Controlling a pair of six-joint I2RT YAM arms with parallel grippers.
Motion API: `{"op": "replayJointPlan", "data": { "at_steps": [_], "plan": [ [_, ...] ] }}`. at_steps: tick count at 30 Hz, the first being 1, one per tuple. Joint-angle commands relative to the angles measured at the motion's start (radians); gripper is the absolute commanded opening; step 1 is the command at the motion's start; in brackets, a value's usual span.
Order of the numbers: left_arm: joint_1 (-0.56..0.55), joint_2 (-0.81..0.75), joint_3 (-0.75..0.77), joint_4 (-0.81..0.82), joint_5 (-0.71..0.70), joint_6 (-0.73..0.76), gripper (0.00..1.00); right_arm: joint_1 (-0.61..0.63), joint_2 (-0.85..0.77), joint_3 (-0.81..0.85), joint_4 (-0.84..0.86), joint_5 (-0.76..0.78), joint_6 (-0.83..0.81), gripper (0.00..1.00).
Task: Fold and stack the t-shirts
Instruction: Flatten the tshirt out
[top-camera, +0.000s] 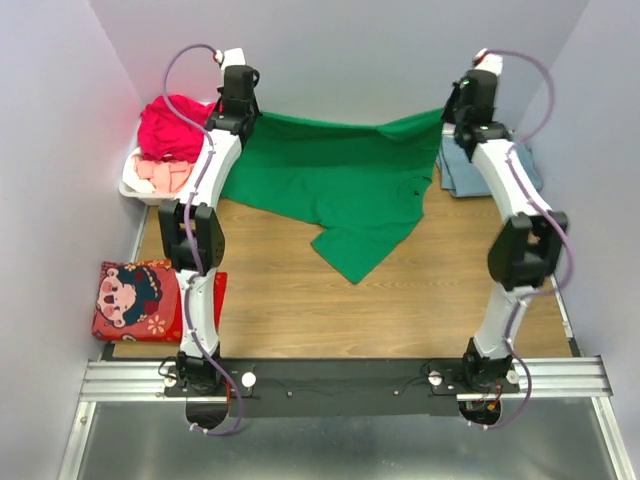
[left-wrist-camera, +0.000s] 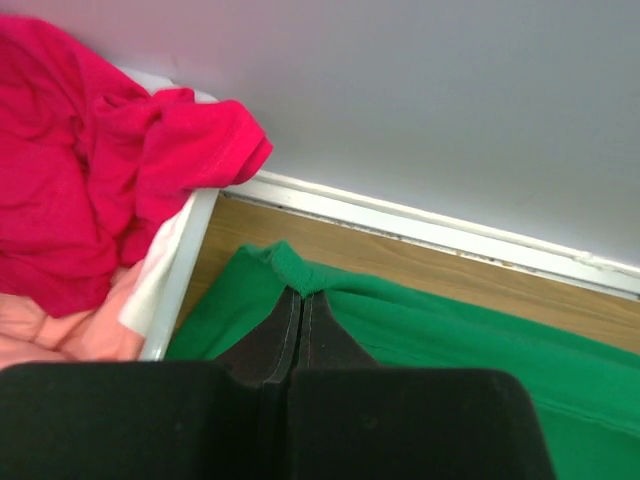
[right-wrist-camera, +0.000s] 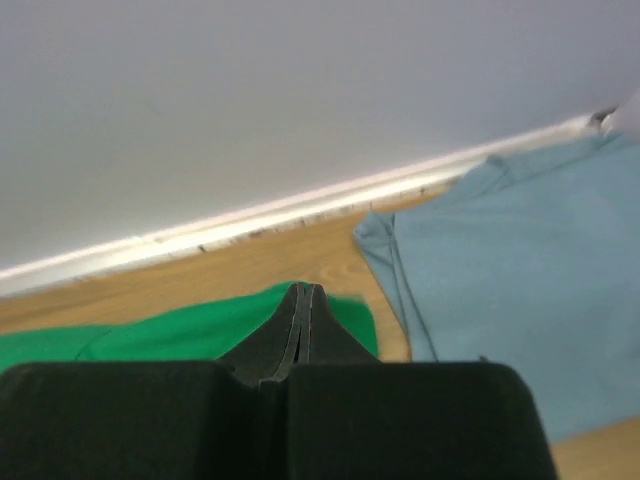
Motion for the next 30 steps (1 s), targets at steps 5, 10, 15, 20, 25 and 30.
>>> {"op": "replayJointPlan", "data": {
  "at_steps": [5,10,15,20,25,30],
  "plan": [
    [-0.005,-0.501,-0.236,0.071,0.094,0.094,0.0,-0.002,-0.567,-0.204,0.028,0.015,-0.1,0.01],
    [-0.014,-0.707,-0.373,0.079,0.126,0.116,0.0,0.0,-0.765,-0.244,-0.02,-0.012,-0.132,0.01],
    [-0.019,-0.85,-0.44,0.078,0.123,0.128,0.0,-0.002,-0.905,-0.217,-0.098,-0.066,-0.156,0.01],
    [-0.023,-1.005,-0.486,0.064,0.123,0.142,0.0,0.0,-1.002,-0.198,-0.15,-0.134,-0.158,0.01],
    [-0.025,-1.153,-0.523,0.041,0.123,0.157,0.0,-0.002,-1.095,-0.18,-0.196,-0.167,-0.158,0.01],
    [-0.025,-1.236,-0.511,0.019,0.154,0.168,0.0,0.0,-1.154,-0.134,-0.221,-0.264,-0.15,0.01]
  ]
}}
